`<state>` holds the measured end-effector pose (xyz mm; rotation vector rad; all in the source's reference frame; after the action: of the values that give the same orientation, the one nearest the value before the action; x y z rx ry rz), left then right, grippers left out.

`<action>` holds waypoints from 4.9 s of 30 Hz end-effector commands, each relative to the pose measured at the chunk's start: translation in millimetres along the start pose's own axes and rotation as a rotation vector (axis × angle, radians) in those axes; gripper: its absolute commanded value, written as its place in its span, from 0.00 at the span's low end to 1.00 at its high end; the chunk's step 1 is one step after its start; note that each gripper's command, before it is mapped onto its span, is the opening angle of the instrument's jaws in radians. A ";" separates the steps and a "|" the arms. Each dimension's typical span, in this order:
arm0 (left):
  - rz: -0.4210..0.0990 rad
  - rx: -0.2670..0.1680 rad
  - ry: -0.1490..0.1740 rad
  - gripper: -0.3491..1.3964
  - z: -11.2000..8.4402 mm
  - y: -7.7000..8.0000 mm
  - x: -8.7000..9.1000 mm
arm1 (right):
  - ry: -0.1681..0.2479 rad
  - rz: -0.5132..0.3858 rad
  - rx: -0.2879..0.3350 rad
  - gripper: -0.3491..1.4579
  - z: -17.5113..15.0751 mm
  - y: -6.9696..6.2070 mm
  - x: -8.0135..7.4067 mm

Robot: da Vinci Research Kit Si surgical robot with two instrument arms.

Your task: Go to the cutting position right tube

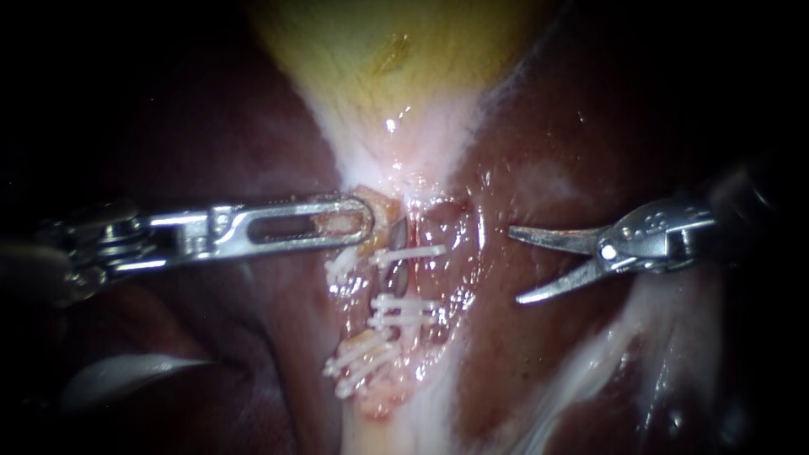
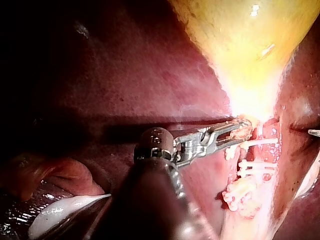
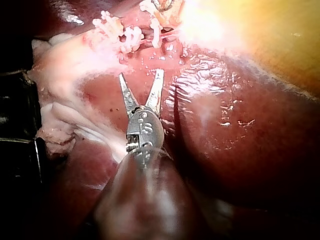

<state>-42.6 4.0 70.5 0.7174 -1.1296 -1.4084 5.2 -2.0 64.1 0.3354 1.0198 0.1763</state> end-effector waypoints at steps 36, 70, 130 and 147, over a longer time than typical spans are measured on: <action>-0.018 0.037 -0.015 0.00 -5.7 -6.3 -5.0 | 0.007 0.248 0.104 0.99 2.9 -1.8 0.0; -0.017 0.036 -0.016 0.00 -5.5 -6.3 -4.8 | -0.120 0.676 0.373 0.97 11.7 -0.5 -1.7; -0.014 0.037 -0.016 0.00 -5.3 -5.7 -4.6 | 0.249 0.352 0.494 0.98 17.7 -0.7 1.1; -0.014 0.037 -0.016 0.00 -5.2 -5.6 -4.6 | 0.357 0.326 0.437 0.96 20.5 -0.1 1.4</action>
<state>-39.2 6.8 62.7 0.7424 -1.1687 -1.4103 23.7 -5.5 72.8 0.8879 1.3539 0.3204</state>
